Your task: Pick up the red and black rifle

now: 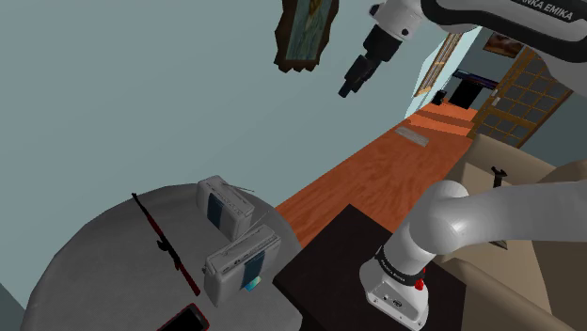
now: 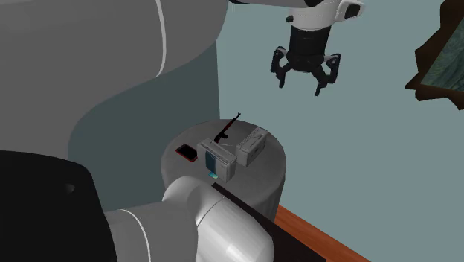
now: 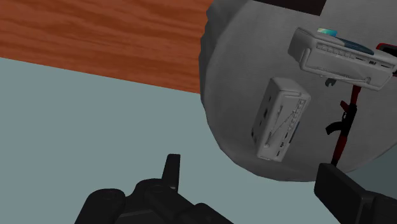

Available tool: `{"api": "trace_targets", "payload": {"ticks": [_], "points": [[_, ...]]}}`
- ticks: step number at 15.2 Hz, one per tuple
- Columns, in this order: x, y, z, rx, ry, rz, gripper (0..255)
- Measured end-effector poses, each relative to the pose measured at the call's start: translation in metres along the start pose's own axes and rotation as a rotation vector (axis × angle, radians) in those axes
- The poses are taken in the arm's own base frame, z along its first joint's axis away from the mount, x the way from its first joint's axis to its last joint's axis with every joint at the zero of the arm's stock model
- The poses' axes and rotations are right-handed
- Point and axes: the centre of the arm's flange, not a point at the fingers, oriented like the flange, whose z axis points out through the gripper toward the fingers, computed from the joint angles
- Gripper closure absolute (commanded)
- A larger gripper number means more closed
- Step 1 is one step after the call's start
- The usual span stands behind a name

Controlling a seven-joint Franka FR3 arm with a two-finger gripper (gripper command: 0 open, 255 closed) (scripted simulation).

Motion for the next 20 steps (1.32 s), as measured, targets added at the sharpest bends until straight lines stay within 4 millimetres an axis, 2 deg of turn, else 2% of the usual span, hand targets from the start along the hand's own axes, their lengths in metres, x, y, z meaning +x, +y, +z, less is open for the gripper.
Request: {"api": "trace_targets", "payload": {"ticks": [2,5,18,20], "points": [[0.0,-0.004,0.005,0.0,0.0,0.001,0],[0.007,-0.026,0.03,-0.001,-0.001,0.006,0],[0.03,-0.137,0.155,-0.005,-0.002,0.039,0],[0.039,-0.157,0.176,-0.005,-0.002,0.043,0]]}}
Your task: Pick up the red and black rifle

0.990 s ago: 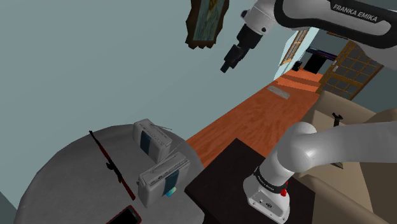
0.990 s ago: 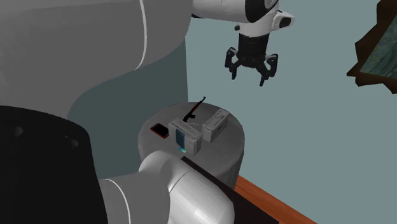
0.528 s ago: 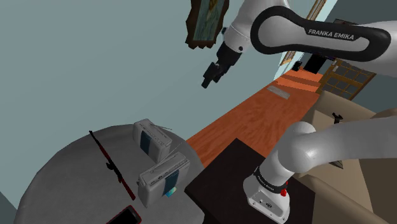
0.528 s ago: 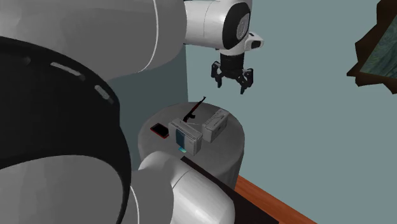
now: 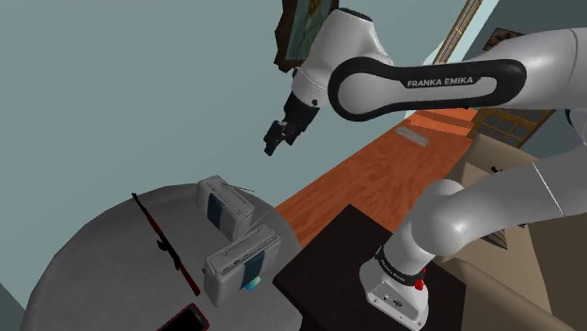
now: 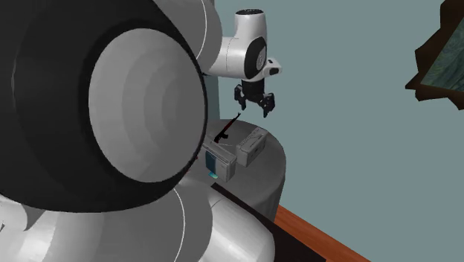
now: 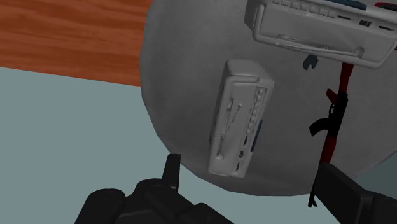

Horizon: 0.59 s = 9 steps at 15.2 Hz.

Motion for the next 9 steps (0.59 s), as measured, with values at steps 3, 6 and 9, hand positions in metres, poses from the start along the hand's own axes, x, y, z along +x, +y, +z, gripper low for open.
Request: {"api": "trace_targets", "payload": {"ticks": [3,6,9], "points": [[0.003,-0.026,0.029,-0.001,0.0,0.008,0],[0.011,-0.051,0.059,-0.002,0.0,0.015,0],[0.015,-0.075,0.089,-0.004,0.0,0.022,0]]}}
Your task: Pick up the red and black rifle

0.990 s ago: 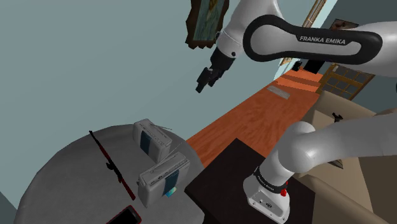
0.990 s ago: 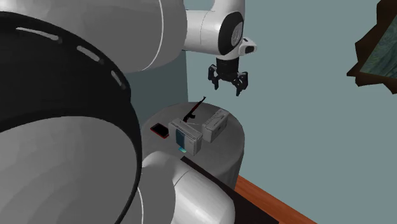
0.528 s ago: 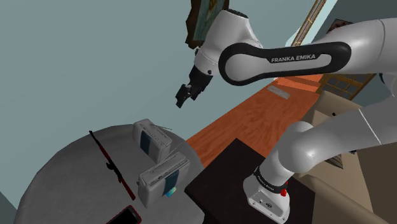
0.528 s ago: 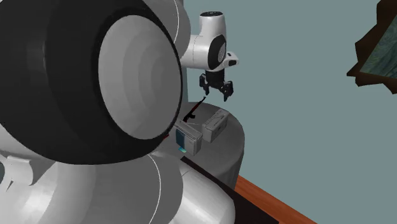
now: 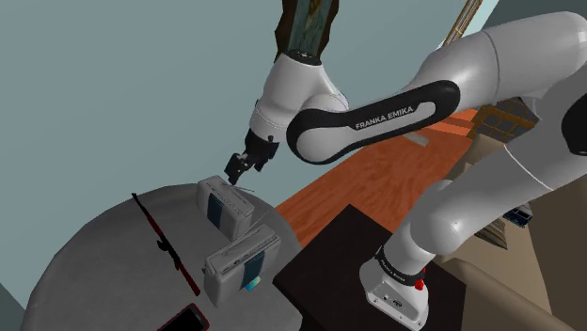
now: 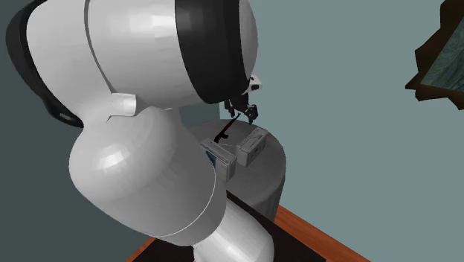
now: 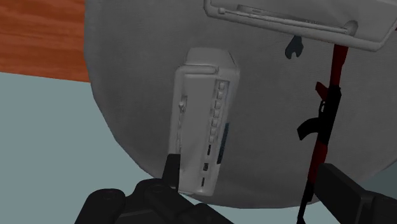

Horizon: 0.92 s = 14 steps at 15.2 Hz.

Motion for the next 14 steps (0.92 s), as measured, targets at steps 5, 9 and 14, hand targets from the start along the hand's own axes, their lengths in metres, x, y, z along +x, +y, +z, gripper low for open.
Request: {"api": "trace_targets", "payload": {"ticks": [5,9,14], "points": [[0.009,-0.048,0.049,0.0,-0.001,0.012,0],[0.018,-0.08,0.086,0.002,-0.002,0.022,0],[0.032,-0.126,0.135,0.001,-0.001,0.035,0]]}}
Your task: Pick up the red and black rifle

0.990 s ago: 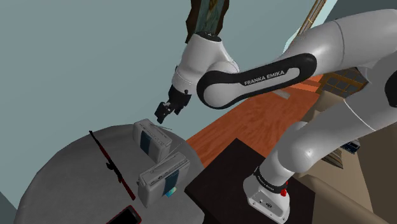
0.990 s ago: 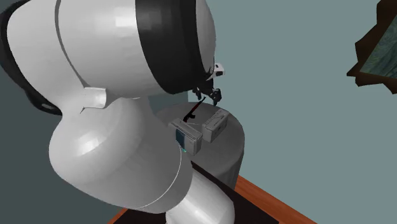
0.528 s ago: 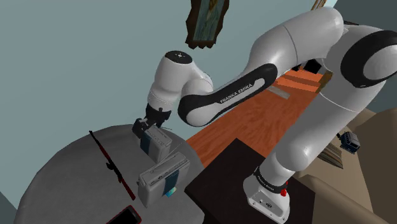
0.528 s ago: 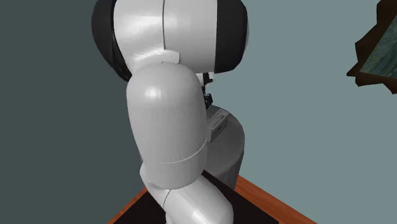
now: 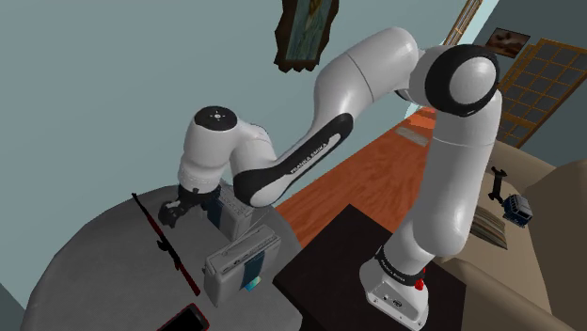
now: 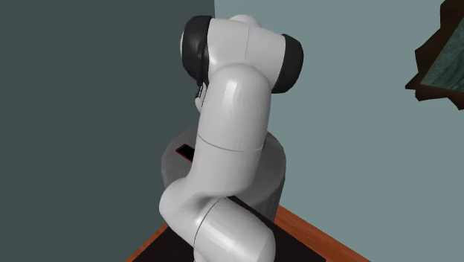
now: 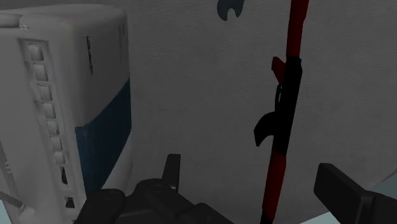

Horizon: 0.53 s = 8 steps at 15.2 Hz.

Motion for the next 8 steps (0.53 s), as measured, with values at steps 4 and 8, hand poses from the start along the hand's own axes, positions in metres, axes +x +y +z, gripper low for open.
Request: {"api": "trace_targets", "payload": {"ticks": [4,8], "points": [[0.005,-0.031,0.04,-0.001,0.0,0.01,0],[0.008,-0.053,0.067,-0.003,0.001,0.015,0]]}}
